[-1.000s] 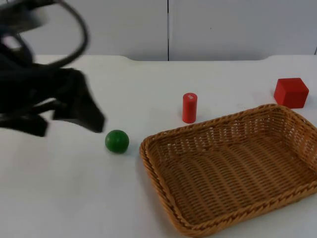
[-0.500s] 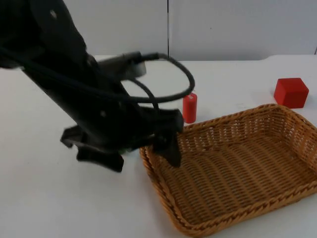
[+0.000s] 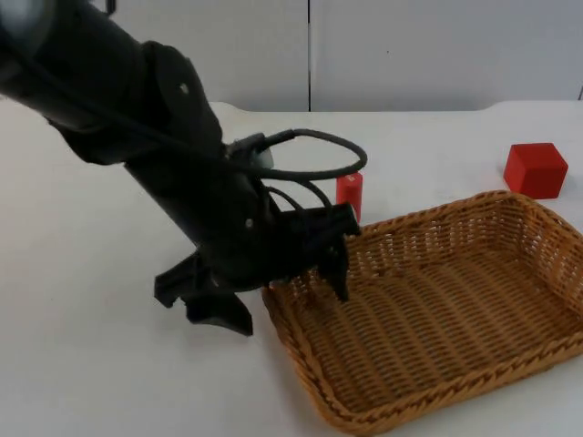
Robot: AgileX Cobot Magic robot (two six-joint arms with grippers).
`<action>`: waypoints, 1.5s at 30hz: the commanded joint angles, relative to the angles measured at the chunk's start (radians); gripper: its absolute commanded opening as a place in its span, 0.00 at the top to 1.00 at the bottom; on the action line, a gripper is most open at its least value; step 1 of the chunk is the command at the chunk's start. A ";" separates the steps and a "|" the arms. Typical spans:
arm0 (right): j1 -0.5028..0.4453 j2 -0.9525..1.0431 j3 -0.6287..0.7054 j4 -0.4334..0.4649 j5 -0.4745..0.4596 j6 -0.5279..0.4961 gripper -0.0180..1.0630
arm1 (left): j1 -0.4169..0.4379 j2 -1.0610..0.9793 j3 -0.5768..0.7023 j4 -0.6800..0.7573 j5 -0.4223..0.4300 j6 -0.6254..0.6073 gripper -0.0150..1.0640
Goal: Pick up the basket with the left hand and place the object to the left of the red cylinder into the basket with the right hand.
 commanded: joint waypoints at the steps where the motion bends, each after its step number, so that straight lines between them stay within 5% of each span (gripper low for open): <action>1: -0.006 -0.001 -0.005 -0.002 -0.003 -0.008 0.01 | -0.014 0.029 -0.009 -0.023 -0.003 -0.042 0.29; 10: -0.006 -0.001 -0.005 -0.002 -0.003 -0.008 0.01 | -0.016 0.060 -0.009 -0.028 -0.020 -0.059 0.67; 15: -0.006 -0.001 -0.005 -0.002 -0.003 -0.008 0.01 | -0.016 0.060 -0.009 -0.039 -0.020 -0.061 0.99; 23: -0.006 -0.001 -0.005 -0.002 -0.003 -0.008 0.01 | -0.019 0.045 -0.009 -0.089 0.015 -0.061 0.99; 32: -0.006 -0.001 -0.005 -0.005 0.005 -0.008 0.01 | 0.041 -0.148 -0.007 -0.070 0.215 0.090 0.99; 34: -0.006 -0.001 -0.005 0.004 0.007 -0.008 0.01 | 0.099 -0.230 0.001 -0.070 0.277 0.144 0.99; 42: -0.006 -0.001 -0.005 0.031 0.010 -0.008 0.01 | 0.292 -0.405 0.037 -0.063 0.297 0.148 0.99; 45: -0.006 -0.001 -0.005 0.031 0.011 -0.010 0.01 | 0.428 -0.440 0.037 -0.059 0.320 0.146 0.99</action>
